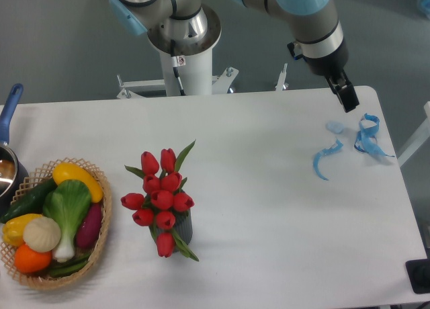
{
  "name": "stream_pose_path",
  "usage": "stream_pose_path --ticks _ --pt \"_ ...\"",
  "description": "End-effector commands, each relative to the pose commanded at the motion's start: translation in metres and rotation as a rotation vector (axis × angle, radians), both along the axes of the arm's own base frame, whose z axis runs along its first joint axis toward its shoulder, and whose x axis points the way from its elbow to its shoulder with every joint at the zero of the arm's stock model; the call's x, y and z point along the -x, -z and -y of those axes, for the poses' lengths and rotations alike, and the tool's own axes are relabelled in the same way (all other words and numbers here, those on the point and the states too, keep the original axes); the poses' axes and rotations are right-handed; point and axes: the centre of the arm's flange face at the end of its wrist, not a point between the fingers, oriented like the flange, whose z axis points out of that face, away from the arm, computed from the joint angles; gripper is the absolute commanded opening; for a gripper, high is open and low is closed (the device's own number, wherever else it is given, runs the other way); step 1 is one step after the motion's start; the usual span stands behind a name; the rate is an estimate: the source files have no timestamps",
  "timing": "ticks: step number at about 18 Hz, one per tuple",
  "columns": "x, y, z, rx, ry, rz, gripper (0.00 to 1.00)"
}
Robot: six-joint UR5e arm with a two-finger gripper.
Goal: Pick up the flowers from the vase
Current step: 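Move the open gripper from the blue ribbon toward the tulip stems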
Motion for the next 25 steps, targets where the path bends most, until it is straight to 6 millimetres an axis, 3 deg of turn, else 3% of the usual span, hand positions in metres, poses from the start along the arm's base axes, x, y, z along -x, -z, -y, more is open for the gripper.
stream_pose_path --ticks 5,10,12,15,22,25 --pt "-0.002 0.003 -0.002 -0.094 -0.049 0.032 1.00" --pt "-0.013 0.012 -0.023 -0.522 -0.358 0.208 1.00" --pt "-0.021 0.008 -0.032 -0.625 -0.484 0.264 1.00" --pt "-0.028 0.008 -0.040 -0.688 -0.513 0.325 1.00" --pt "-0.087 0.046 -0.046 -0.896 -0.513 0.570 1.00" --pt "-0.093 0.054 -0.054 -0.973 -0.510 0.694 1.00"
